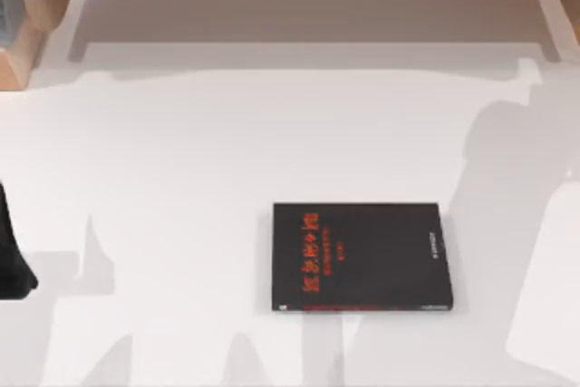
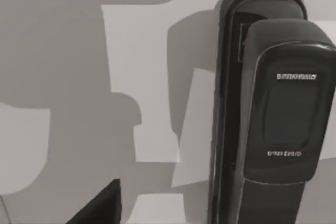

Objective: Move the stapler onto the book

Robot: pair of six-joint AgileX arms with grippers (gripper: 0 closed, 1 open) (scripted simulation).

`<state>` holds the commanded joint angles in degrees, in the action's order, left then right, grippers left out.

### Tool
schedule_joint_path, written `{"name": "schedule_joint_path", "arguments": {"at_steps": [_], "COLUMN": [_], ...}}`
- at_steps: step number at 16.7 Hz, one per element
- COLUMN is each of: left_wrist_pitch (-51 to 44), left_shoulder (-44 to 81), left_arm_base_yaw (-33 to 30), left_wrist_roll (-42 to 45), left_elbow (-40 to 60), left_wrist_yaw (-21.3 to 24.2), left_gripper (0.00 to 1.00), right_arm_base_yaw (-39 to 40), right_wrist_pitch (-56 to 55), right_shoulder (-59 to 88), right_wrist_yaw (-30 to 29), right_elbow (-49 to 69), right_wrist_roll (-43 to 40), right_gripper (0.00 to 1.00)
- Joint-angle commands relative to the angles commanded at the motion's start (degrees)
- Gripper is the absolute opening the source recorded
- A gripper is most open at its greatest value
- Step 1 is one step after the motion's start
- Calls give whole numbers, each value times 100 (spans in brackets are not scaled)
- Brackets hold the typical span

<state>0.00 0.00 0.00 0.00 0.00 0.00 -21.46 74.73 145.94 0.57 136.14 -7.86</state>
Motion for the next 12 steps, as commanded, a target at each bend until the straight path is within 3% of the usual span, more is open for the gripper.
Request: {"name": "schedule_joint_path", "arguments": {"at_steps": [12], "left_wrist_pitch": [0], "left_shoulder": [0], "left_arm_base_yaw": [0], "left_wrist_roll": [0], "left_elbow": [0], "left_wrist_yaw": [0], "left_gripper": [100], "right_arm_base_yaw": [67], "right_wrist_pitch": [-398], "right_shoulder": [383], "right_wrist_yaw": [-17], "right_elbow": [5], "right_wrist_roll": [71], "right_gripper": [100]}}
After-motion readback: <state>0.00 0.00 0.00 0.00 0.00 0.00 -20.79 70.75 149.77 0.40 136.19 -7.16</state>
